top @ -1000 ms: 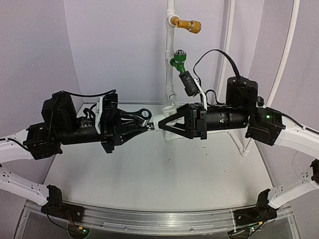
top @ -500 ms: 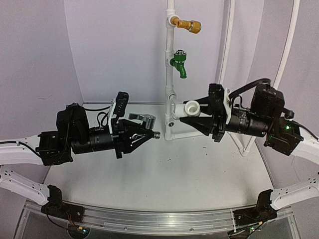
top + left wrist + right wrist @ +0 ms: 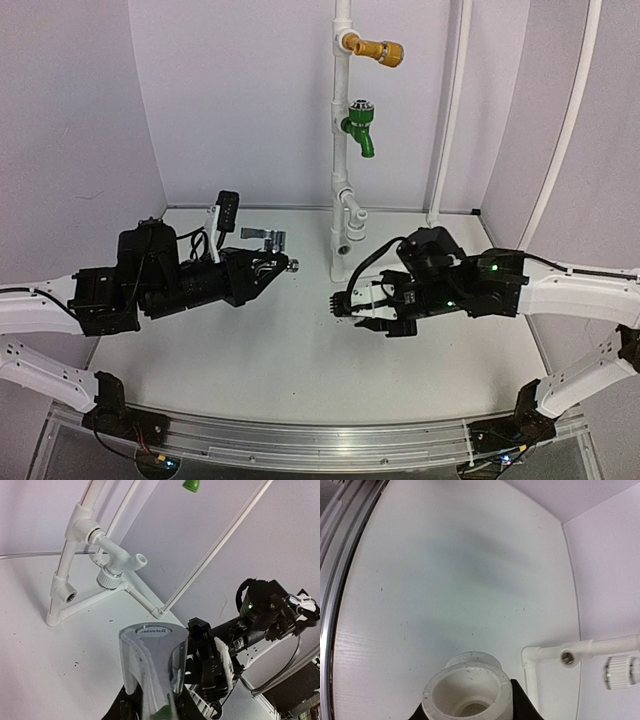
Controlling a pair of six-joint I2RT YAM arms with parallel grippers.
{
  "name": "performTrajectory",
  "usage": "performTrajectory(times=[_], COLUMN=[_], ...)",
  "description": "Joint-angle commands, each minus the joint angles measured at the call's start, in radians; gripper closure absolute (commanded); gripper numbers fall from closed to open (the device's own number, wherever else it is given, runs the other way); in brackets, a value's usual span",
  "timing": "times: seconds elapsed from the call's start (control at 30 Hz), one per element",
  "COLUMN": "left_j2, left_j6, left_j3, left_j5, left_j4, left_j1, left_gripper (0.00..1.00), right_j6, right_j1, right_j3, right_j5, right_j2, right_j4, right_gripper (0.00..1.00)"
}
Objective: Install the water faucets
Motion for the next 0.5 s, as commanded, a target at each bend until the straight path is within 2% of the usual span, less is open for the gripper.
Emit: performTrajectory(times=[0.0, 0.27, 0.47], left_j2=[-0.07, -0.047, -0.048], left_j6=[-0.081, -0.098, -0.093], left_j3=[-0.025, -0.018, -0.017], left_j5=[-0.113, -0.13, -0.143], left_j4=[0.015, -0.016, -0.018], left_j1=[0.005, 0.007, 0.009], left_gripper=[1.0, 1.0, 1.0], right_j6=[-0.085, -0.277, -0.386], right_j1=[0.001, 0.0, -0.003], right_j3=[-0.039, -0.034, 0.06], right_j5=[0.065, -0.026, -0.038], right_j2=[0.035, 0.174, 0.34], right_j4=[-0.082, -0.14, -0.175], right_gripper=[1.0, 1.0, 1.0])
